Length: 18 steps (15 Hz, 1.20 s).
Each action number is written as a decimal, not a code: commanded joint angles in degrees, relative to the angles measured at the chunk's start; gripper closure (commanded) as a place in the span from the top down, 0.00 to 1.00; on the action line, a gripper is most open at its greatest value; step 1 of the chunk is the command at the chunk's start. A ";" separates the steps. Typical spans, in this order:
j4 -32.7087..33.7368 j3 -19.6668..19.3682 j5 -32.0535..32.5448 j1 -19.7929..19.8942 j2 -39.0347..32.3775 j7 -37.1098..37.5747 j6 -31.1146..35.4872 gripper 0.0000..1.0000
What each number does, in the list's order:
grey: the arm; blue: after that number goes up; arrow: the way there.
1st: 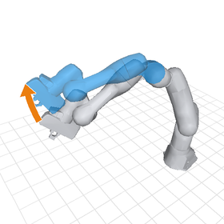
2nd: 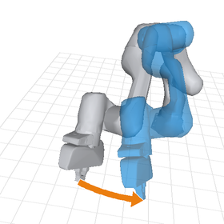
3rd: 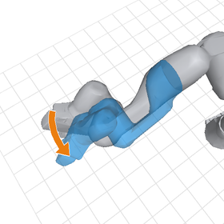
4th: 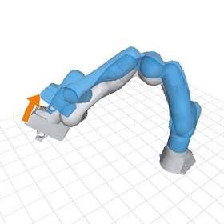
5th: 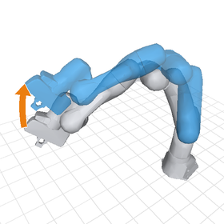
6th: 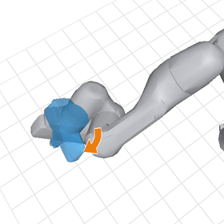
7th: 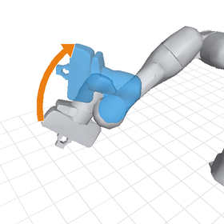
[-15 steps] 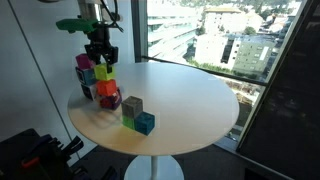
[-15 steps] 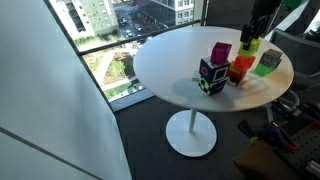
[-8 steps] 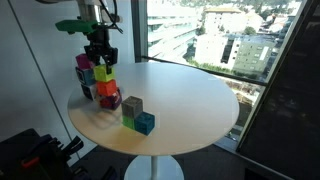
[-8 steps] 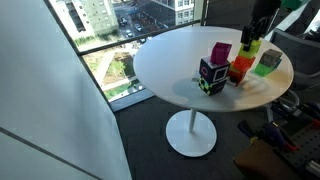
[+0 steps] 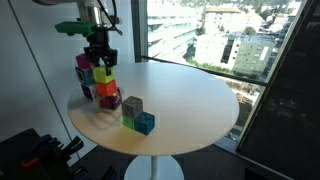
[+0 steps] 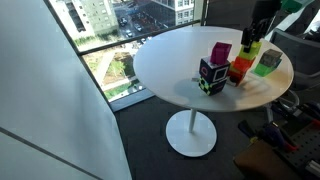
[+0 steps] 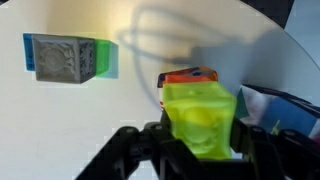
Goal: Put the yellow block on top of the orange block
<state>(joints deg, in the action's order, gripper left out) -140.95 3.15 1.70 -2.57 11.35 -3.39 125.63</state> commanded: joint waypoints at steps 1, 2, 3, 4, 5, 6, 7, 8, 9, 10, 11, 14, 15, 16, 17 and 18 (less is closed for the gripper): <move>-0.71 0.12 0.26 -0.20 0.72 1.50 1.04 0.25; -0.79 0.11 0.30 -0.20 0.72 1.46 1.17 0.48; -0.83 0.11 0.29 -0.20 0.73 1.43 1.24 0.58; -0.86 0.11 0.31 -0.20 0.74 1.41 1.27 0.72; -0.87 0.09 0.27 -0.20 0.76 1.37 1.30 0.77; -0.87 0.09 0.28 -0.20 0.79 1.35 1.35 0.84; -0.87 0.09 0.27 -0.20 0.82 1.34 1.41 0.92; -0.82 0.07 0.17 -0.22 0.88 1.25 1.43 1.00; -0.75 0.04 0.03 -0.26 0.93 1.12 1.40 1.00; -0.62 0.01 -0.17 -0.30 0.99 0.97 1.30 1.00; -0.49 0.00 -0.18 -0.29 1.06 0.94 1.24 1.00; 0.02 -0.12 -0.67 -0.37 1.30 0.54 0.88 1.00; 0.43 -0.23 -1.05 -0.45 1.40 0.07 0.66 1.00; 0.65 -0.27 -1.25 -0.48 1.47 -0.09 0.61 1.00; 1.01 -0.32 -1.39 -0.51 1.55 -0.27 0.51 1.00; 1.39 -0.45 -2.01 -0.62 1.62 -0.67 0.24 1.00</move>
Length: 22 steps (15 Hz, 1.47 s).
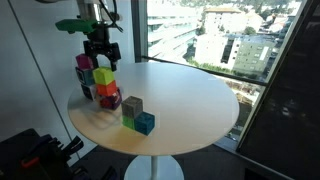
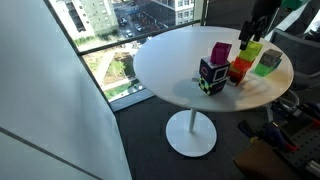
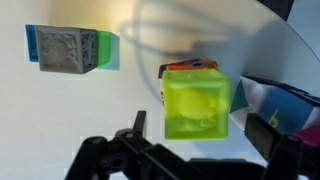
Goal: Put the yellow block on top of the orange block
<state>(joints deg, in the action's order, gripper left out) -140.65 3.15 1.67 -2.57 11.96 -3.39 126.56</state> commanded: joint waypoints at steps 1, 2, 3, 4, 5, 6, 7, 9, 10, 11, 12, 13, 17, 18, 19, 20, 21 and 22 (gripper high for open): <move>1.45 -0.49 -2.42 -0.65 1.12 -0.77 -0.72 1.00; 1.90 -0.58 -3.30 -0.76 1.30 -1.14 -1.03 1.00; 2.28 -0.60 -3.99 -0.84 1.51 -1.37 -1.21 1.00; 2.70 -0.58 -4.58 -0.87 1.68 -1.43 -1.44 1.00; 3.22 -0.60 -5.04 -0.93 1.94 -1.59 -2.14 1.00; 3.72 -0.51 -4.76 -0.91 2.34 -1.56 -2.97 1.00; 4.21 -0.48 -4.45 -0.90 2.64 -1.58 -3.82 1.00; 5.34 -0.46 -3.79 -0.83 3.44 -1.49 -6.42 1.00; 5.98 -0.48 -3.56 -0.76 3.94 -1.45 -8.10 1.00; 6.54 -0.49 -3.48 -0.72 4.30 -1.41 -9.56 1.00; 7.01 -0.54 -3.44 -0.69 4.74 -1.51 -10.91 1.00; 7.64 -0.64 -3.63 -0.69 5.18 -1.61 -12.68 1.00; 9.33 -0.56 -2.53 -0.38 7.10 -0.83 -19.09 1.00; 9.64 -0.64 -2.41 -0.33 7.63 -0.85 -20.67 1.00; 9.92 -0.67 -2.14 -0.21 8.14 -0.52 -22.00 1.00; 10.28 -0.78 -2.04 -0.08 8.67 -0.28 -23.50 1.00; 10.51 -0.88 -1.94 -0.01 9.14 -0.19 -24.58 1.00; 10.62 -0.99 -1.64 0.20 9.86 0.13 -25.65 1.00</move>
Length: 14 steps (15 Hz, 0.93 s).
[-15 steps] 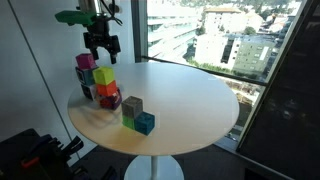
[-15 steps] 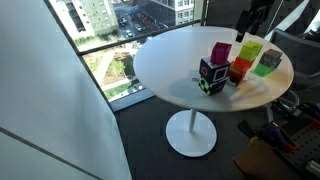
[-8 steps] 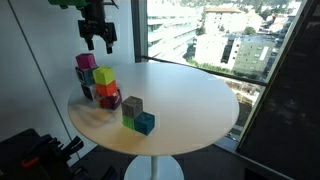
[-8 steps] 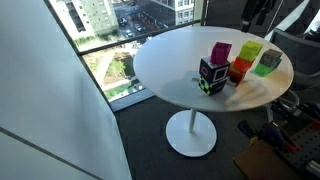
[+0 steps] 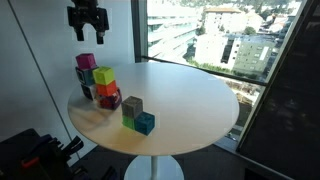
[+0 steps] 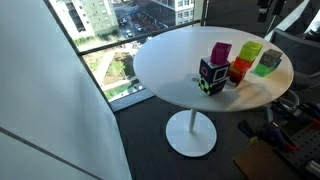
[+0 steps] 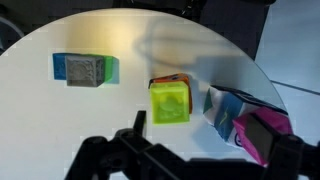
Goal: Put the yellow block on top of the orange block
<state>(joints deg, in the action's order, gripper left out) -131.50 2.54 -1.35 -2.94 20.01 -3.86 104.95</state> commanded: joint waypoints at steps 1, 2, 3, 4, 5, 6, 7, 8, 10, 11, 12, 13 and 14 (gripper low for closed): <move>1.61 -0.46 1.80 0.79 2.46 0.89 -5.06 1.00; 1.81 -0.56 2.18 0.99 3.04 0.98 -6.05 1.00; 2.02 -0.65 2.65 1.24 3.68 1.18 -7.08 1.00; 2.26 -0.74 2.95 1.42 4.24 1.27 -8.02 1.00; 2.47 -0.84 3.23 1.61 4.85 1.40 -8.92 1.00; 2.62 -0.95 3.33 1.77 5.48 1.45 -9.75 1.00; 2.71 -1.03 3.26 1.93 6.10 1.51 -10.36 1.00; 2.73 -1.09 3.28 2.06 6.71 1.60 -10.75 1.00; 2.63 -1.23 3.23 2.29 8.11 2.02 -10.82 1.00; 2.56 -1.34 3.11 2.40 8.76 2.11 -10.78 1.00; 2.46 -1.35 3.16 2.55 9.32 2.45 -10.55 1.00; 2.36 -1.36 3.21 2.72 9.89 2.75 -10.38 1.00; 2.31 -1.37 3.23 2.84 10.33 3.12 -10.25 1.00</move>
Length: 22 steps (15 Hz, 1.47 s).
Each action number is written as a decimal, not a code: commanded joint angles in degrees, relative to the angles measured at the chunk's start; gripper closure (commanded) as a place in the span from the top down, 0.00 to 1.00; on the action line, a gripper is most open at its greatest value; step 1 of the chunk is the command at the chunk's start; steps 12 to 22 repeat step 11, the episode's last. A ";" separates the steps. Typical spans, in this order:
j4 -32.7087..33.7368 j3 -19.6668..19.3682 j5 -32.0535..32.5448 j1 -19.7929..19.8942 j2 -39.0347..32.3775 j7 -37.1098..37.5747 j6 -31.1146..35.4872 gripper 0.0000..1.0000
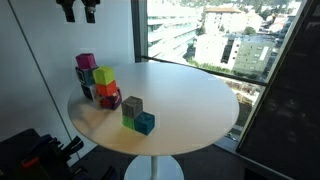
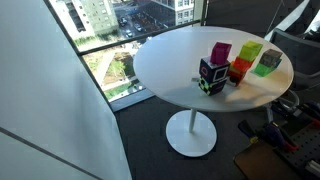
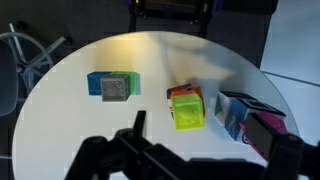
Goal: Put the yellow block on top of the orange block
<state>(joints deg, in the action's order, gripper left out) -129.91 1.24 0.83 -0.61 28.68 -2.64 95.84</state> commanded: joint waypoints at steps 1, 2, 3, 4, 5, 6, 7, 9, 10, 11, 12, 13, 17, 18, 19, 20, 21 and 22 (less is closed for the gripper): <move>0.68 -0.12 0.96 0.63 2.03 2.11 -1.08 1.00; 0.49 -0.24 0.73 0.70 2.26 2.13 -0.89 1.00; 0.38 -0.33 0.52 0.76 2.49 2.18 -0.72 1.00; 0.09 -0.32 0.14 0.24 1.64 1.08 -0.09 1.00; 0.09 -0.38 0.13 0.28 1.82 1.17 -0.09 1.00; 0.09 -0.42 0.13 0.29 1.90 1.23 -0.09 1.00; 0.09 -0.43 0.12 0.30 1.91 1.26 -0.09 1.00; 0.09 -0.44 0.12 0.30 1.91 1.28 -0.09 1.00; 0.09 -0.44 0.12 0.31 1.91 1.29 -0.09 1.00; 0.09 -0.44 0.12 0.31 1.91 1.30 -0.09 1.00; 0.09 -0.44 0.12 0.31 1.91 1.30 -0.09 1.00; 0.09 -0.44 0.12 0.31 1.91 1.30 -0.09 1.00; 0.09 -0.44 0.12 0.31 1.91 1.30 -0.09 1.00; 0.09 -0.44 0.12 0.31 1.91 1.30 -0.09 1.00; 0.09 -0.44 0.12 0.31 1.91 1.30 -0.09 1.00; 0.09 -0.44 0.12 0.31 1.91 1.30 -0.09 1.00; 0.09 -0.44 0.12 0.31 1.91 1.30 -0.09 1.00; 0.09 -0.44 0.12 0.31 1.91 1.30 -0.09 1.00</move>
